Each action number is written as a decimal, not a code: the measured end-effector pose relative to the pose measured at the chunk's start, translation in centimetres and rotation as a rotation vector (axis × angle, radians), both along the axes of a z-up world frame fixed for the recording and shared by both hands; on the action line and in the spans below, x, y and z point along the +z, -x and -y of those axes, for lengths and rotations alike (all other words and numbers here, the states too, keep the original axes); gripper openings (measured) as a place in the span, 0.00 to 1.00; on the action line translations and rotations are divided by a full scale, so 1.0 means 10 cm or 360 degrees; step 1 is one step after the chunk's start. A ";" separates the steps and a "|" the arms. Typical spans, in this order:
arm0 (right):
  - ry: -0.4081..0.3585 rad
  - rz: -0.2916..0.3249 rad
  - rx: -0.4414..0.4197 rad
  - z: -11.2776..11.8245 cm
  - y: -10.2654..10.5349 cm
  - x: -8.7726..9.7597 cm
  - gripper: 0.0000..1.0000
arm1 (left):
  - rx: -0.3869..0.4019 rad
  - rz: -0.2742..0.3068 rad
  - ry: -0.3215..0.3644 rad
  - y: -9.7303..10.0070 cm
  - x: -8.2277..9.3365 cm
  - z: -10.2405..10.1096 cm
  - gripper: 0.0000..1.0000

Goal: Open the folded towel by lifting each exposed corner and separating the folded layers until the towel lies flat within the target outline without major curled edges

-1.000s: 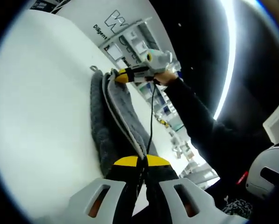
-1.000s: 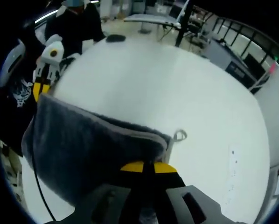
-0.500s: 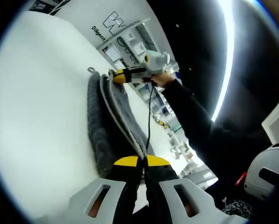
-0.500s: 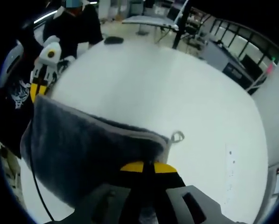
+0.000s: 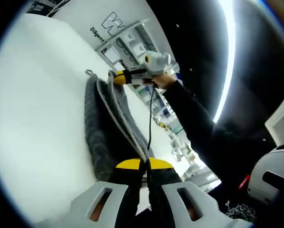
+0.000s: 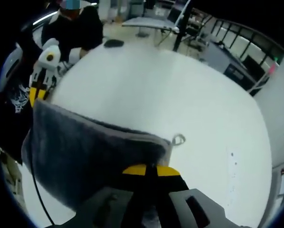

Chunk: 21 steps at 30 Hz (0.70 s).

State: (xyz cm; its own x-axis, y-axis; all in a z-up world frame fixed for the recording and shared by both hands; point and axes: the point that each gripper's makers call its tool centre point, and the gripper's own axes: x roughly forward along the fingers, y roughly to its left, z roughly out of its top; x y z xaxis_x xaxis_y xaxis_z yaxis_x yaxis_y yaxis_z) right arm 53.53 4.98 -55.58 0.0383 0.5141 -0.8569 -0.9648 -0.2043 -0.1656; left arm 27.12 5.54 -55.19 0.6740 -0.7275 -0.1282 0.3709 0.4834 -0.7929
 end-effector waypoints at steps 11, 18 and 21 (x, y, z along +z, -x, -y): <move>0.0022 0.0004 -0.0066 0.02 0.02 0.05 0.00 | -0.0009 0.0028 0.0003 0.01 0.04 0.00 0.01; 0.0045 0.0039 -0.0093 0.05 0.02 0.13 0.00 | -0.0013 0.0064 -0.0002 0.01 0.08 -0.02 0.01; 0.0035 0.0050 -0.0097 0.05 0.03 0.20 0.00 | -0.0022 0.0091 -0.0007 0.02 0.12 -0.01 0.01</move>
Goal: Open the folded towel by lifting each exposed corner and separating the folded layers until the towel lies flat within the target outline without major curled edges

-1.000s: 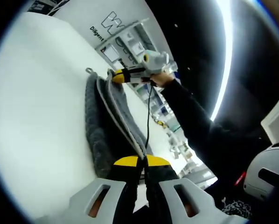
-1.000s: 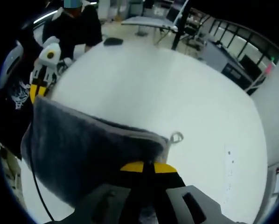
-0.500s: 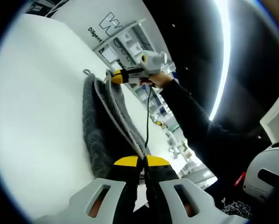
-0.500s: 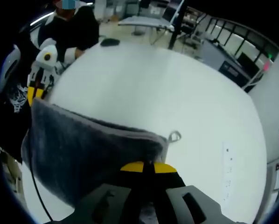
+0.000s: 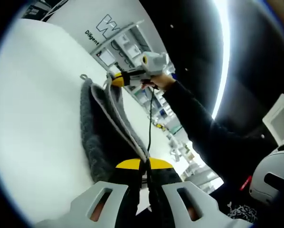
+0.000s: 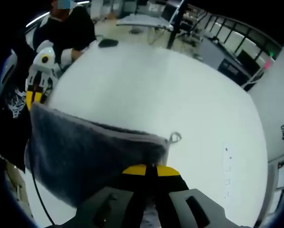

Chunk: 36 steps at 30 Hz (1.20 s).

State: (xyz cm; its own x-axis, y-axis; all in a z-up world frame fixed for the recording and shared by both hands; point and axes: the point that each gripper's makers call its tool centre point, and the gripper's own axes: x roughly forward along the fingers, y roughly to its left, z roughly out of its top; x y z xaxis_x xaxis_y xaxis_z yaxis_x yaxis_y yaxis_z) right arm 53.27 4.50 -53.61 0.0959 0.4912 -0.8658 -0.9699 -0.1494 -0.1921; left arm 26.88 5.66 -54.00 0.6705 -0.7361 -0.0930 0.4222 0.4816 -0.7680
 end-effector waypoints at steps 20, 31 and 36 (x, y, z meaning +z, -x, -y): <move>-0.0068 0.0024 -0.0068 0.01 -0.01 0.10 0.00 | -0.0043 0.0122 -0.0042 0.01 0.19 0.05 0.00; -0.0167 0.0039 -0.0080 0.01 0.02 0.19 0.00 | -0.0052 0.0170 -0.0066 0.04 0.25 0.08 0.00; -0.0179 0.0044 -0.0087 0.02 0.03 0.18 0.00 | -0.0065 0.0168 -0.0067 0.06 0.24 0.11 0.00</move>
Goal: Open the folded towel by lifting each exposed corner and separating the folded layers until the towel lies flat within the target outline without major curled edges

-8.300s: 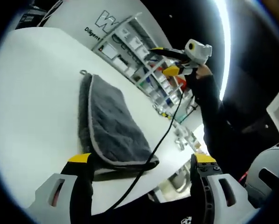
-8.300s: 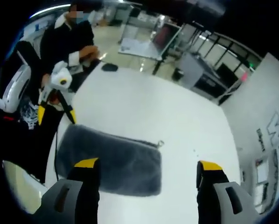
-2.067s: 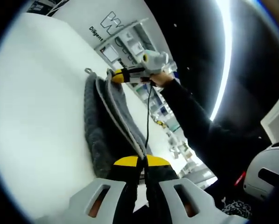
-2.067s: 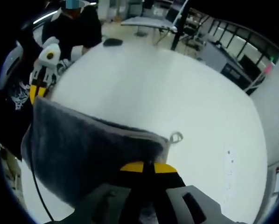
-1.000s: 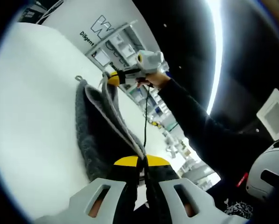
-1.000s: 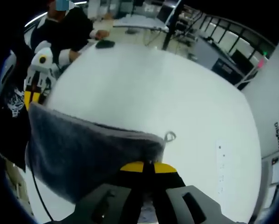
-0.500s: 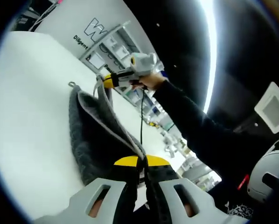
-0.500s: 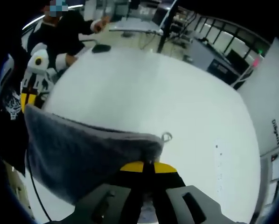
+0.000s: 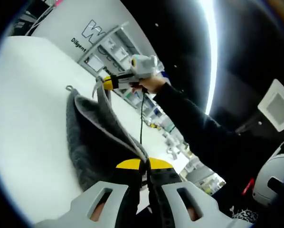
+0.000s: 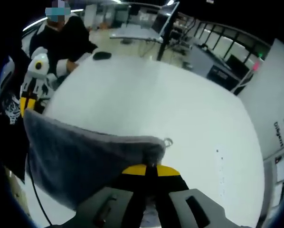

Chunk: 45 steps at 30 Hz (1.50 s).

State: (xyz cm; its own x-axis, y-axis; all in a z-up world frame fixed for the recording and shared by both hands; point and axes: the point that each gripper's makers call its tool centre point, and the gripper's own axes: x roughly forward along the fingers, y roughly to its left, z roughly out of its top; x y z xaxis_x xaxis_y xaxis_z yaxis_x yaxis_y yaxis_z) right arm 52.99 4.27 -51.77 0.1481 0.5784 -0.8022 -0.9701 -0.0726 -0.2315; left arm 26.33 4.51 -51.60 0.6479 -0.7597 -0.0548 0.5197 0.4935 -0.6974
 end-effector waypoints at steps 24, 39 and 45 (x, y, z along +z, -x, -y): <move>0.0217 -0.0092 0.0092 -0.26 0.02 -0.69 0.01 | 0.0029 -0.0091 0.0060 -0.01 -0.20 -0.09 0.01; 0.0302 -0.0204 0.0111 -0.31 0.00 -0.79 0.15 | -0.0003 -0.0113 0.0079 -0.03 -0.24 -0.08 0.01; 0.0278 -0.0265 0.0114 -0.30 0.03 -0.84 0.07 | 0.0008 -0.0112 0.0090 -0.03 -0.24 -0.10 0.01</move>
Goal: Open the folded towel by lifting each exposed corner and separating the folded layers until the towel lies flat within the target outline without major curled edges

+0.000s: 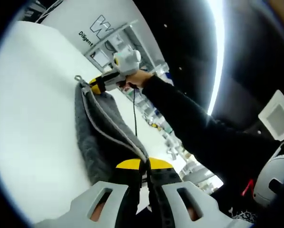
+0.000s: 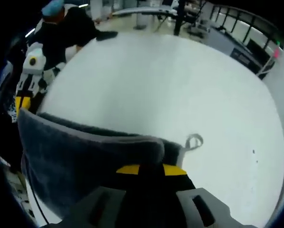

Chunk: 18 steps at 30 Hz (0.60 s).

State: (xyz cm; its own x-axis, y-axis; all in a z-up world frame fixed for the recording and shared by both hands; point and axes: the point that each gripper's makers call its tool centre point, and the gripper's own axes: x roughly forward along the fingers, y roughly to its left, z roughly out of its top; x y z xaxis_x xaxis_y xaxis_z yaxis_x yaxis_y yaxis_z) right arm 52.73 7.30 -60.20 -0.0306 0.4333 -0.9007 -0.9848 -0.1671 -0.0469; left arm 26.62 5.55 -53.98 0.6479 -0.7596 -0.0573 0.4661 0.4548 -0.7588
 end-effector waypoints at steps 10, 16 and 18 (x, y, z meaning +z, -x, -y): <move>-0.0037 0.0073 0.0013 0.02 0.01 0.15 0.01 | -0.0005 -0.0015 0.0006 0.00 -0.01 0.02 0.01; -0.0074 0.0065 0.0003 0.04 0.02 0.19 0.00 | -0.0012 -0.0010 0.0000 0.00 0.00 0.04 0.01; -0.0095 0.0071 0.0002 0.05 0.02 0.21 0.00 | -0.0010 -0.0009 -0.0001 0.00 0.01 0.04 0.01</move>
State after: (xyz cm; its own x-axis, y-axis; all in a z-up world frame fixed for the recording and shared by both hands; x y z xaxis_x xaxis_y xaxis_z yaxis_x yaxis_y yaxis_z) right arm 52.48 6.85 -58.12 0.0087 0.4863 -0.8738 -0.9813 -0.1638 -0.1009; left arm 26.59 5.14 -53.90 0.6428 -0.7636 -0.0613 0.4646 0.4522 -0.7614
